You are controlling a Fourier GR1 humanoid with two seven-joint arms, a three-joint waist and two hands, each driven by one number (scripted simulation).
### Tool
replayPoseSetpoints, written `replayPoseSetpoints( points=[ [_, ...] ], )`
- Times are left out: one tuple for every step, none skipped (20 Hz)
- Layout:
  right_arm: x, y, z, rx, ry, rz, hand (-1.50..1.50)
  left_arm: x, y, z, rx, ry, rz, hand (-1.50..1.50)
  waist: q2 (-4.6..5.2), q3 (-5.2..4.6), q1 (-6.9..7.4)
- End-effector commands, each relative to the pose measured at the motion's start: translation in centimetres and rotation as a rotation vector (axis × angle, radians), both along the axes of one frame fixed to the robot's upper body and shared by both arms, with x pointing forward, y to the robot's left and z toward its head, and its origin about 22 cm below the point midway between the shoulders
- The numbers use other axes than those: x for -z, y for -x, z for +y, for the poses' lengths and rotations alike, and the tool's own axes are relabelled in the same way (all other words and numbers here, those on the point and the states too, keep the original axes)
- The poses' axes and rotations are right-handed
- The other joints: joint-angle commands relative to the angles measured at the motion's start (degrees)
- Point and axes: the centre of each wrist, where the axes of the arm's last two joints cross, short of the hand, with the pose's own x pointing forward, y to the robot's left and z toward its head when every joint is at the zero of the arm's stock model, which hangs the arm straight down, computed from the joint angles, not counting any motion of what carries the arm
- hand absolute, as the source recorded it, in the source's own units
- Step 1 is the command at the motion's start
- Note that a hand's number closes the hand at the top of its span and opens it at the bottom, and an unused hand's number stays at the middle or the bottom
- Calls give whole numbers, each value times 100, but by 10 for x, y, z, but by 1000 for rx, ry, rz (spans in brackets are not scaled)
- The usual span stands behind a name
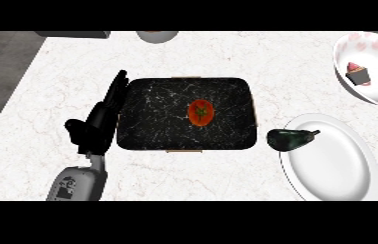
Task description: Pick the cupcake from the plate and place it in the bowl
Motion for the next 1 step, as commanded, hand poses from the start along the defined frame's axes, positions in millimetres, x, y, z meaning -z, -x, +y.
replayPoseSetpoints(
  points=[
    [6, 9, -6, -218, -145, -25, -150, 1, 1, 3, 2, -8, 5, 0, 4, 8, 4]
  ],
)
